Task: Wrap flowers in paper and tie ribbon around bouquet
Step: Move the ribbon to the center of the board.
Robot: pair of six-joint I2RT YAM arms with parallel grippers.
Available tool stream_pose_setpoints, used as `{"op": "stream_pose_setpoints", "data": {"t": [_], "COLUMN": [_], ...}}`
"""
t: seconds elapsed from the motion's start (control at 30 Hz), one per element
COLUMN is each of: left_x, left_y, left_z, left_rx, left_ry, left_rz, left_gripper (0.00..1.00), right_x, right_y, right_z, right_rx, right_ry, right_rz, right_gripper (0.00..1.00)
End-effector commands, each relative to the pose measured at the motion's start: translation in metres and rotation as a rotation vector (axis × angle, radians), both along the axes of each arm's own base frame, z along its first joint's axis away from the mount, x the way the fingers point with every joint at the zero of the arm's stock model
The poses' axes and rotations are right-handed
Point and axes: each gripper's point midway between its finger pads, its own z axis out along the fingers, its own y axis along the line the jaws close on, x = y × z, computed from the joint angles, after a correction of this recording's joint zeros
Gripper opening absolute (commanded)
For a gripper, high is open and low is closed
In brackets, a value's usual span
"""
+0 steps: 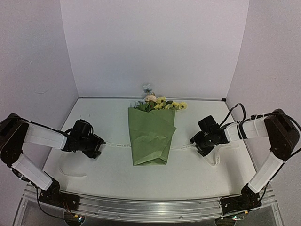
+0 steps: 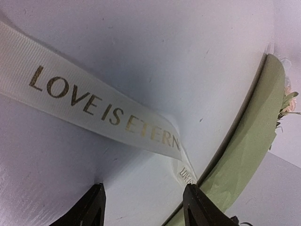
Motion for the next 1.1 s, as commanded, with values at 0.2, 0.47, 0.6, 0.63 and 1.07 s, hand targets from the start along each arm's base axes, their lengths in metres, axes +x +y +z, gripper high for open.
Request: {"op": "stream_pose_setpoints", "data": {"t": [0.2, 0.47, 0.6, 0.63, 1.07], "left_x": [0.025, 0.033, 0.043, 0.045, 0.084], "left_y": [0.015, 0.027, 0.028, 0.028, 0.03], "left_z": [-0.012, -0.022, -0.028, -0.029, -0.024], "left_rx": [-0.037, 0.012, -0.01, -0.012, -0.008], "left_ry": [-0.022, -0.013, -0.012, -0.007, -0.067], "left_rz": [0.199, 0.23, 0.208, 0.205, 0.136], "left_gripper": [0.51, 0.43, 0.32, 0.3, 0.0], "right_x": [0.007, 0.017, 0.026, 0.029, 0.068], "right_y": [-0.01, -0.011, -0.012, -0.012, -0.01], "right_z": [-0.017, -0.016, -0.012, -0.01, 0.009], "right_rx": [0.002, -0.004, -0.01, -0.012, -0.045], "right_ry": [0.015, 0.008, -0.003, -0.008, -0.025], "right_rz": [-0.061, -0.052, -0.047, -0.047, -0.014], "right_gripper": [0.47, 0.16, 0.06, 0.05, 0.0]}}
